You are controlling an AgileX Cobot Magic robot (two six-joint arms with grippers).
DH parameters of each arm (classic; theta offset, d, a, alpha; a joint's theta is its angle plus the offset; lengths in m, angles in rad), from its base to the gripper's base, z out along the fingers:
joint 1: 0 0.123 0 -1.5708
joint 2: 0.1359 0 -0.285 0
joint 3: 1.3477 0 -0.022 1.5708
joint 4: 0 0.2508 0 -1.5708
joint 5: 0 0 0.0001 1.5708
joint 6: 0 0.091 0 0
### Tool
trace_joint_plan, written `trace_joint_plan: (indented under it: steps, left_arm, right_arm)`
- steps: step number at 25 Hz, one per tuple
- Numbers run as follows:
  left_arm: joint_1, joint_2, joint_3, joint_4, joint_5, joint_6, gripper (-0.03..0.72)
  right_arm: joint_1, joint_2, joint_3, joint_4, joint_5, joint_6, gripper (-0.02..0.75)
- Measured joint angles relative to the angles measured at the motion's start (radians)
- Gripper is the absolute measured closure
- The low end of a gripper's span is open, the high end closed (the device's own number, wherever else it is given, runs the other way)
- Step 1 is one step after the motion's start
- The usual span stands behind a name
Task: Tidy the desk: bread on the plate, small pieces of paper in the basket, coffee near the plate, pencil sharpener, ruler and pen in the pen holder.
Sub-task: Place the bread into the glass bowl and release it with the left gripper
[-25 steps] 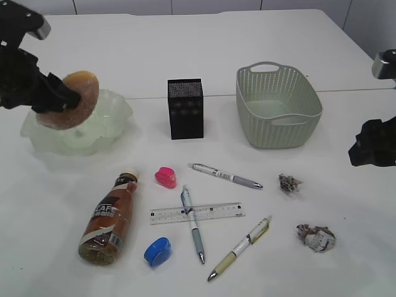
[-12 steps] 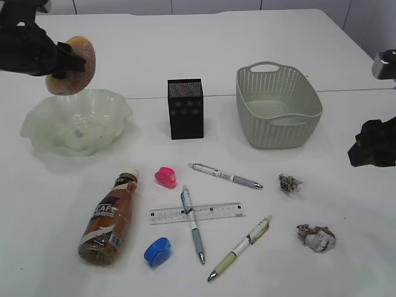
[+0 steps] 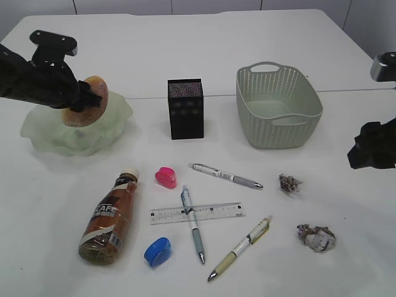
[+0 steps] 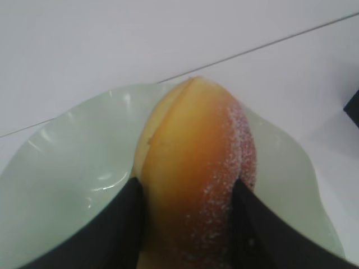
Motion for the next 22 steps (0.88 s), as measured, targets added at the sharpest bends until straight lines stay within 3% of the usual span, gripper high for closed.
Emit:
trace_joint_plan:
  steps: [5,12,22]
  left_arm:
    - [0.0,0.014,0.0,0.008,0.0,0.0,0.329]
    - [0.0,0.018,-0.001,0.008,0.0,0.0,0.111]
    - [0.002,-0.018,-0.002,0.034,0.063,0.0,0.095]
  right_arm:
    - [0.0,0.008,0.0,0.0,0.004,-0.002,0.206]
    - [0.0,0.008,0.0,0.0,0.006,-0.002,0.206]
    - [0.0,0.008,0.0,0.0,0.008,-0.002,0.206]
